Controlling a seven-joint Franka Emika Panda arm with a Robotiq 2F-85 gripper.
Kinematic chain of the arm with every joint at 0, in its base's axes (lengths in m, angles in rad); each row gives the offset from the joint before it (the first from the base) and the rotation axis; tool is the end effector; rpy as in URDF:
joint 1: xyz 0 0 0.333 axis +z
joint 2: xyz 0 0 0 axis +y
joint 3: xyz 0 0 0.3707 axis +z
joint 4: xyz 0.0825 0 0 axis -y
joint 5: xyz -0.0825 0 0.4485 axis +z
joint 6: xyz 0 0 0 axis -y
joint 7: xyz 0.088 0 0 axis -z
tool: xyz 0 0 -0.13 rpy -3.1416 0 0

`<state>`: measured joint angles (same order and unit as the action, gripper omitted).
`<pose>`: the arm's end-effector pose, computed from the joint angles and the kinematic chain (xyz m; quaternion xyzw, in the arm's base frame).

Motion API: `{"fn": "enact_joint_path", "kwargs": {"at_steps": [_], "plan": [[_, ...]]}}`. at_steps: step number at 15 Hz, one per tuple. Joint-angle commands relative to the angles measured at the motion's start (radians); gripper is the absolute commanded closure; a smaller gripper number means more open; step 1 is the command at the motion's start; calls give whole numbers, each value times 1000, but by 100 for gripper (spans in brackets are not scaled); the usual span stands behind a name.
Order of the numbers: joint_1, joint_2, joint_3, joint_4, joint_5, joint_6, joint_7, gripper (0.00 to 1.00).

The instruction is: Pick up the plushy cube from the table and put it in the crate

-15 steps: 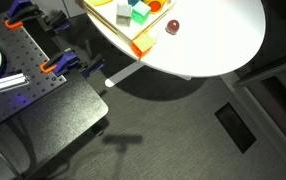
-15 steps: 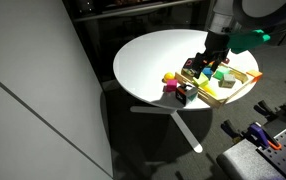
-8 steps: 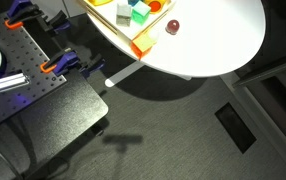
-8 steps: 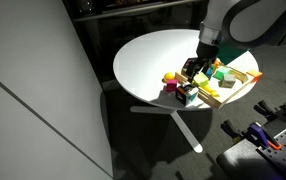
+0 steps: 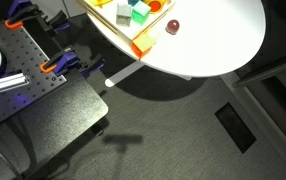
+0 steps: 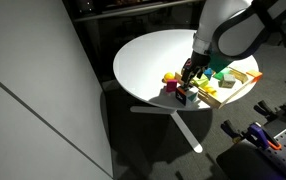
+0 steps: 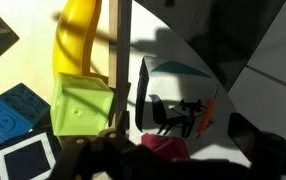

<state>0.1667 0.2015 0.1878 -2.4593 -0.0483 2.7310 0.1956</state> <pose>0.4983 0.1892 0.1987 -0.9944 -0.0985 -0.0336 0.0180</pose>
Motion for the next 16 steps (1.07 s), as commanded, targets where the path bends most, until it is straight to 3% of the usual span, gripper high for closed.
{"fn": "enact_joint_path", "kwargs": {"at_steps": [1, 16], "plan": [[27, 57, -21, 40, -4, 28, 1, 0], [120, 158, -94, 93, -38, 34, 38, 0]]}}
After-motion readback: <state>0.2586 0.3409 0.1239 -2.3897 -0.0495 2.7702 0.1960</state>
